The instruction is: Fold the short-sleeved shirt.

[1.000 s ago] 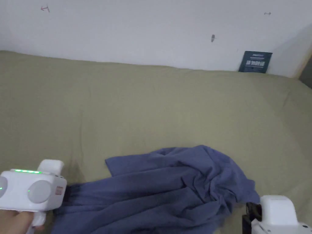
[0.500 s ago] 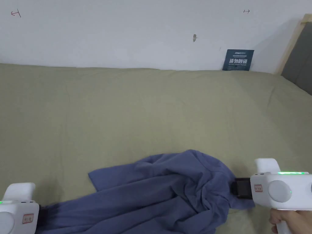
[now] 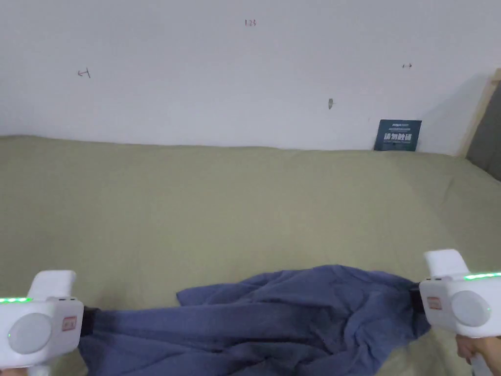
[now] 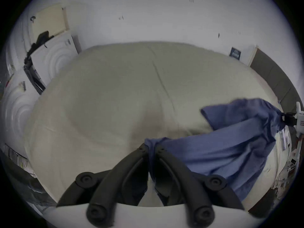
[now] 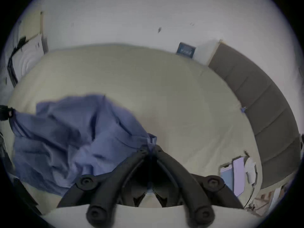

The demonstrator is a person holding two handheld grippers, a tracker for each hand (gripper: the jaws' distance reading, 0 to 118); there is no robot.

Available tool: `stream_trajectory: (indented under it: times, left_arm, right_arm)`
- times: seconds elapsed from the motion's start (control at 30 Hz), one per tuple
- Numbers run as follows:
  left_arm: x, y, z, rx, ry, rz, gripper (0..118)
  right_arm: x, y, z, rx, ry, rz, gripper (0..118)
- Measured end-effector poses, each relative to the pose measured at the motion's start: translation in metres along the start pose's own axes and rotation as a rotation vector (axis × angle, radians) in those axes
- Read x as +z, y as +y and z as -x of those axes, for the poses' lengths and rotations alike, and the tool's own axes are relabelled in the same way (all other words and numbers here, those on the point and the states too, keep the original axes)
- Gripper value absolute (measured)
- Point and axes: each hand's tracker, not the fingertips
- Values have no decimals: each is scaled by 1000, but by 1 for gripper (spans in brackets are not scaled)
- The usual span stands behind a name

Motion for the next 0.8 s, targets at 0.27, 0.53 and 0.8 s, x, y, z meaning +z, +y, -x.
stream_trajectory:
  times: [0.27, 0.53, 0.8]
  left_arm:
    - [140, 58, 50, 16, 98, -206, 6]
    - [211, 119, 56, 60, 173, -335, 6]
    - [201, 191, 26, 39, 213, -378, 6]
  right_arm:
    - [127, 52, -35, 2, -19, -223, 1]
    - [189, 108, -51, -12, -39, -346, 1]
    - [189, 179, -62, -15, -105, -406, 1]
